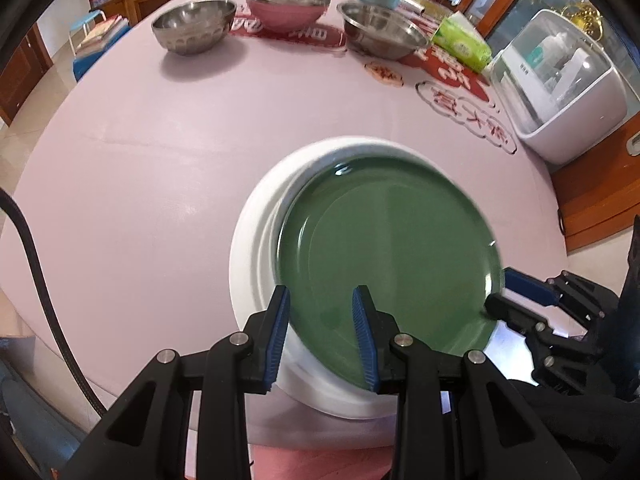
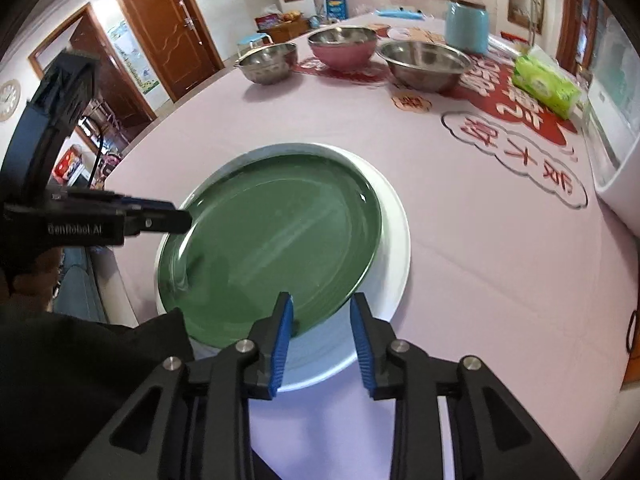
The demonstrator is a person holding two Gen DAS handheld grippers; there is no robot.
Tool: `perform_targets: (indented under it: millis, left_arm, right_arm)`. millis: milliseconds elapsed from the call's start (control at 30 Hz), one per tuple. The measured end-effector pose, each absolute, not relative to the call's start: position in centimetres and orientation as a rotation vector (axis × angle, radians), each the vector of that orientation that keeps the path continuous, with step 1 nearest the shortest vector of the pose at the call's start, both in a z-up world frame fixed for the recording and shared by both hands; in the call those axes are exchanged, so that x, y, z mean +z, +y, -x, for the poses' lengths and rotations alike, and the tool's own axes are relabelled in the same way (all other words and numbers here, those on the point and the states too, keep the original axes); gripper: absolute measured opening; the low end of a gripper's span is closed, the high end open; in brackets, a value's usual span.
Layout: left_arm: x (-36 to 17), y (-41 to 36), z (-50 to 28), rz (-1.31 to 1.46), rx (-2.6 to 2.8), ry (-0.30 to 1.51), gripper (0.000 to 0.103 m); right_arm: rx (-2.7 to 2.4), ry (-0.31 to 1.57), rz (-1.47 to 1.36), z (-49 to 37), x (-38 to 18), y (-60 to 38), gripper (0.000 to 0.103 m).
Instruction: Organize plates and bowls
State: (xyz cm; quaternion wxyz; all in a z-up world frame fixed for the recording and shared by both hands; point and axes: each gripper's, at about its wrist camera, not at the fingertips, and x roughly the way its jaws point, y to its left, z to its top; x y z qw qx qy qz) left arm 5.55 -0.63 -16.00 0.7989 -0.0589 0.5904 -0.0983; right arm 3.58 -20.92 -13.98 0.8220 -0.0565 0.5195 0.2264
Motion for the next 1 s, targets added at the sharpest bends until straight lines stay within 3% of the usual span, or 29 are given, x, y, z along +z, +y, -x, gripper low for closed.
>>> perform_targets:
  millis: [367, 500, 600, 867, 1000]
  left_arm:
    - [-13.2, -1.3, -7.8, 0.103, -0.224, 1.216, 0.032]
    - [-11.8, -2.1, -9.3, 0.085, -0.230, 1.189, 0.033]
    - [-10.6, -2.5, -10.7, 0.078, -0.232, 1.179, 0.035]
    - [-8.1, -3.5, -14.4, 0.048, -0.228, 1.155, 0.050]
    - [-7.1, -3.5, -16.5, 0.058, -0.210, 1.173, 0.052]
  right_arm:
    - [0.472, 1.093, 0.131, -4.4, -13.3, -21.3, 0.031]
    - [0.476, 1.059, 0.132, -5.5, -12.0, -21.4, 0.043]
    - [0.473, 1.031, 0.134, -6.6, -10.7, -21.4, 0.045]
    - [0.454, 0.971, 0.115, -10.6, -7.3, -21.1, 0.045]
    - [0.436, 0.931, 0.137, -12.9, -5.2, -20.4, 0.045]
